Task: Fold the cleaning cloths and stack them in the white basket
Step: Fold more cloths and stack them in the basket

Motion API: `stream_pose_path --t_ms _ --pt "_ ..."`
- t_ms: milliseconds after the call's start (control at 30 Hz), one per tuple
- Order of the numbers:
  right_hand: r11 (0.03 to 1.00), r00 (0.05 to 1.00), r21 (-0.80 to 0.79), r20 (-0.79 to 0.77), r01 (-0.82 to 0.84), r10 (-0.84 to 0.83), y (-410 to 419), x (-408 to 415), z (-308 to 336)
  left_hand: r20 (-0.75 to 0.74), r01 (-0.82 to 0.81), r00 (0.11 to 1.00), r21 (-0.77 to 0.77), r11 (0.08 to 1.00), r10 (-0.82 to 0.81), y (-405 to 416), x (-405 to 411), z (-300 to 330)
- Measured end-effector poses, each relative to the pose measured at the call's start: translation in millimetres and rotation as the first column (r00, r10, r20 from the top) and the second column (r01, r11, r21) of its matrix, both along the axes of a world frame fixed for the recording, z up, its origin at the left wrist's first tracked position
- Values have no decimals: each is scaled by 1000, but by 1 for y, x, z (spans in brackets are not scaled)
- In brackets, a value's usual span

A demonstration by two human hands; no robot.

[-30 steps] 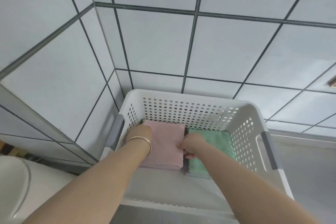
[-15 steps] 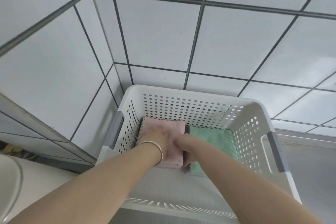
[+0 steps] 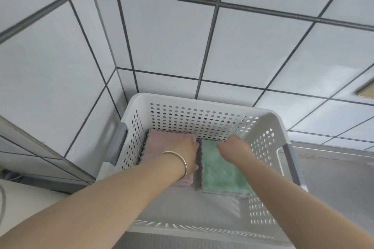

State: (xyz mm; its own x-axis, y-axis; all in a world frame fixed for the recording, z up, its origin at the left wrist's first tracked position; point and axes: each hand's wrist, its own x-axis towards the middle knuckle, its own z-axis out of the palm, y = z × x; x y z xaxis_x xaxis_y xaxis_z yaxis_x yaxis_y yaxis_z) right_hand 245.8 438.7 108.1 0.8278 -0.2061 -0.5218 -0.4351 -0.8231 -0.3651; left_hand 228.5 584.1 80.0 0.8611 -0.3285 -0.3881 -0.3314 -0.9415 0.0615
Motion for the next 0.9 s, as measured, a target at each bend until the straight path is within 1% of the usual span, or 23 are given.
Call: stream_pose_path --t_ms 33,100,167,233,300,333,400,433,467,500,533,600,633,700,767,867,900 --pt "998 999 -55 11 31 -30 -11 -2 -1 36 110 993 -7 994 -110 -11 -3 2" --pt "987 998 -158 -59 5 -15 -24 -9 -5 47 281 958 11 960 -281 -30 -10 -2" --pt "953 980 -271 -183 -132 83 -26 -15 -6 4 356 934 36 934 -357 -45 -15 -13" --pt "918 951 -296 -236 -266 199 -25 -14 -9 -39 398 917 70 915 -396 -57 -18 -22" --pt "924 944 -267 -256 -275 207 -20 -15 -17 -65 442 897 123 888 -438 -65 -22 -27" --pt "934 951 -250 -236 -256 198 -22 -16 -22 -66 464 886 144 874 -459 -69 -23 -30" --pt "935 965 -277 -199 -221 170 -25 -20 -22 -57 478 878 175 861 -476 -73 -24 -36" --pt "926 962 -291 -199 -242 189 -27 -19 -21 -43 474 879 175 863 -474 -73 -25 -39" --pt "904 942 -296 -223 -309 249 -29 -17 -22 -27 471 880 168 866 -474 -74 -25 -42" --pt "894 933 -308 -254 -326 253 -28 -17 -20 -11 472 879 163 866 -477 -75 -26 -44" --pt "890 932 -307 -244 -337 269 -26 -17 -17 -3 474 877 168 864 -480 -76 -27 -47" --pt "878 903 -289 -321 -381 286 -28 -14 -21 -13 476 876 196 858 -483 -79 -29 -51" --pt "850 869 -289 -376 -440 322 -27 -13 -25 -16 468 880 205 860 -475 -80 -29 -54" --pt "848 845 -257 -417 -463 335 -27 -7 -28 -13 454 887 206 867 -462 -81 -26 -55" --pt "844 834 -263 -446 -468 324 -26 -1 -29 -19 449 890 206 869 -455 -81 -23 -57" --pt "859 842 -252 -444 -445 306 -26 5 -27 -43 445 894 200 873 -446 -79 -19 -58" --pt "850 834 -246 -444 -465 328 -27 5 -27 -54 445 894 197 874 -444 -78 -17 -58"
